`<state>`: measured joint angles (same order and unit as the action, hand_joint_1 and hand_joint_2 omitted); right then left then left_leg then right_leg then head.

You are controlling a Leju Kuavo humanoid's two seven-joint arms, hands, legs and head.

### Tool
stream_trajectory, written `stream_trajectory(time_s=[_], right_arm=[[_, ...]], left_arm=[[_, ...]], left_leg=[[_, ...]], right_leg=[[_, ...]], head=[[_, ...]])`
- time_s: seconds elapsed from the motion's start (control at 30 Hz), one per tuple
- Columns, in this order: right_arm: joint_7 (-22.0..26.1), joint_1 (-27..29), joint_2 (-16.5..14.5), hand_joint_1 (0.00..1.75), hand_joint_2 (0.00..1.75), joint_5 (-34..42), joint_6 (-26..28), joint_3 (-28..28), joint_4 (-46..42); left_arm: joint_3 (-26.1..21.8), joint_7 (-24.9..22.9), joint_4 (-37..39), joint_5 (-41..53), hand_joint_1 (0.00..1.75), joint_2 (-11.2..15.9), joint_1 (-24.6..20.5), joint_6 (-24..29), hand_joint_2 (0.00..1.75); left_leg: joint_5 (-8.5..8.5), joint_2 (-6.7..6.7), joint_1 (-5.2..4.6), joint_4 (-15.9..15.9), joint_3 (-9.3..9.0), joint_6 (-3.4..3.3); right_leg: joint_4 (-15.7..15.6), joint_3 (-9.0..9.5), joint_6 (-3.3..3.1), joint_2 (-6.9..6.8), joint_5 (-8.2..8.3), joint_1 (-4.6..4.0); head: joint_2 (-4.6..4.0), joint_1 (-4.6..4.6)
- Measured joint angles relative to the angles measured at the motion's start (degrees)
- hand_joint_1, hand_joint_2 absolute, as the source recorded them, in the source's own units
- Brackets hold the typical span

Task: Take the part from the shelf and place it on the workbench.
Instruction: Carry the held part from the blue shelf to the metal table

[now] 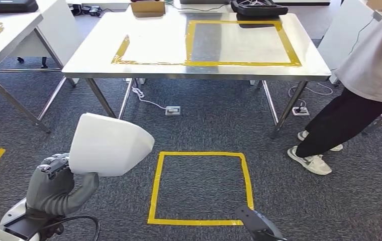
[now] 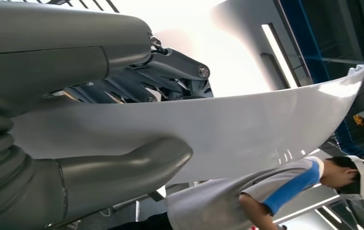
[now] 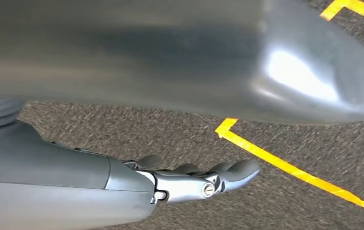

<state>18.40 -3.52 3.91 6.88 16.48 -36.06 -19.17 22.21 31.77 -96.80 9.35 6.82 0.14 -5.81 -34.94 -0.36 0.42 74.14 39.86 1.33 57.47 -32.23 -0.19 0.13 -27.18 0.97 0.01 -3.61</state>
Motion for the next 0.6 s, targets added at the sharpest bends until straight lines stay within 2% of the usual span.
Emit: stream_trajectory(time_s=[0.03, 0.07, 0.1, 0.13, 0.17, 0.2, 0.33, 0.37, 0.4, 0.47, 0.5, 0.53, 0.57, 0.6], right_arm=[[0.0, 0.1, 0.0, 0.0, 0.0, 0.0, 0.0, 0.0, 0.0], [0.0, 0.1, 0.0, 0.0, 0.0, 0.0, 0.0, 0.0, 0.0], [0.0, 0.2, 0.0, 0.0, 0.0, 0.0, 0.0, 0.0, 0.0], [0.0, 0.2, 0.0, 0.0, 0.0, 0.0, 0.0, 0.0, 0.0], [0.0, 0.3, 0.0, 0.0, 0.0, 0.1, 0.1, 0.0, 0.0], [0.1, 0.3, 0.1, 0.0, 0.0, 0.1, 0.1, 0.0, 0.0], [0.2, 0.3, 0.1, 0.0, 0.0, 0.2, 0.4, 0.0, 0.0], [0.2, 0.3, 0.1, 0.0, 0.0, 0.2, 0.5, 0.0, 0.0], [0.3, 0.3, 0.1, 0.0, 0.0, 0.2, 0.5, 0.0, 0.0], [0.2, 0.5, 0.1, 0.0, 0.0, 0.2, 0.6, 0.0, 0.0], [0.2, 0.7, 0.1, 0.0, 0.0, 0.2, 0.6, 0.0, 0.0], [0.2, 0.8, 0.1, 0.0, 0.0, 0.2, 0.6, 0.0, 0.0], [0.2, 0.8, 0.1, 0.0, 0.0, 0.2, 0.6, 0.0, 0.0], [0.3, 0.8, 0.1, 0.0, 0.0, 0.2, 0.7, 0.0, 0.0]], left_arm=[[0.0, 0.0, 0.0, 0.0, 1.75, 0.0, 0.1, 0.0, 1.75], [-0.1, 0.0, 0.0, 0.0, 1.75, 0.0, 0.2, 0.0, 1.75], [-0.1, 0.0, 0.0, 0.1, 1.75, 0.0, 0.2, 0.0, 1.75], [-0.1, 0.0, 0.0, 0.1, 1.75, 0.0, 0.2, 0.0, 1.75], [-0.1, 0.0, 0.0, 0.1, 1.75, -0.1, 0.2, 0.0, 1.75], [-0.1, 0.0, -0.1, 0.1, 1.75, -0.1, 0.2, 0.0, 1.75], [-0.2, -0.1, -0.3, 0.2, 1.75, -0.4, 0.5, 0.0, 1.75], [-0.2, -0.1, -0.4, 0.2, 1.75, -0.5, 0.5, 0.0, 1.75], [-0.2, -0.1, -0.5, 0.2, 1.75, -0.6, 0.5, 0.0, 1.75], [-0.2, -0.1, -0.6, 0.2, 1.75, -0.7, 0.6, 0.0, 1.75], [-0.2, -0.1, -0.6, 0.2, 1.75, -0.7, 0.7, 0.0, 1.75], [-0.2, -0.1, -0.6, 0.2, 1.75, -0.7, 0.7, 0.0, 1.75], [-0.2, -0.1, -0.6, 0.2, 1.75, -0.8, 0.8, 0.0, 1.75], [-0.2, -0.1, -0.6, 0.2, 1.75, -0.8, 0.8, 0.0, 1.75]], left_leg=[[0.9, 0.02, 0.13, 0.2, 0.54, 0.12], [2.86, 0.04, 0.26, -1.8, -0.09, 0.21], [5.37, 0.07, 0.39, -5.6, -1.66, 0.3], [7.18, 0.09, 0.45, -9.5, -3.35, 0.36], [8.3, 0.07, 0.47, -12.6, -4.73, 0.13], [8.64, 0.03, 0.45, -14.4, -5.47, -0.2], [8.14, -0.09, 0.23, -15.2, -5.81, -2.21], [8.08, -0.05, 0.28, -15.4, -6.04, -2.61], [7.98, 0.01, 0.29, -15.5, -6.24, -2.96], [7.71, 0.08, 0.11, -15.5, -6.42, -3.4], [7.56, 0.06, -0.02, -15.4, -6.53, -3.53], [7.41, 0.02, -0.13, -15.4, -6.71, -3.6], [7.21, -0.03, -0.23, -15.4, -6.99, -3.62], [6.98, -0.08, -0.32, -15.4, -7.36, -3.57]], right_leg=[[0.1, 0.14, 0.09, 0.02, -0.19, 0.04], [0.1, 0.4, 0.25, 0.05, -0.42, 0.11], [0.2, 0.71, 0.5, 0.09, -0.71, 0.18], [0.3, 0.96, 0.84, 0.13, -1.02, 0.15], [0.4, 1.08, 1.22, 0.17, -1.28, 0.08], [0.4, 1.07, 1.58, 0.19, -1.46, -0.03], [0.8, 1.01, 2.89, 0.13, -2.12, 0.11], [2.5, 0.27, 3.1, 0.11, -3.08, 0.15], [5.6, -1.23, 3.23, 0.1, -4.54, 0.15], [13.6, -5.78, 3.28, 0.09, -7.58, 0.03], [16.4, -7.65, 3.24, 0.1, -8.05, -0.02], [17.2, -8.54, 3.1, 0.1, -7.38, -0.07], [15.6, -8.26, 2.87, 0.1, -5.6, -0.14], [12.1, -6.93, 2.53, 0.1, -3.13, -0.25]], head=[[-0.01, 0.0], [-0.01, 0.0], [-0.01, -0.01], [-0.01, -0.02], [0.0, -0.02], [0.0, 0.06], [-0.01, 0.34], [-0.01, 0.35], [-0.01, 0.35], [0.0, 0.35], [-0.01, 0.35], [0.0, 0.35], [0.0, 0.35], [0.01, 0.35]])
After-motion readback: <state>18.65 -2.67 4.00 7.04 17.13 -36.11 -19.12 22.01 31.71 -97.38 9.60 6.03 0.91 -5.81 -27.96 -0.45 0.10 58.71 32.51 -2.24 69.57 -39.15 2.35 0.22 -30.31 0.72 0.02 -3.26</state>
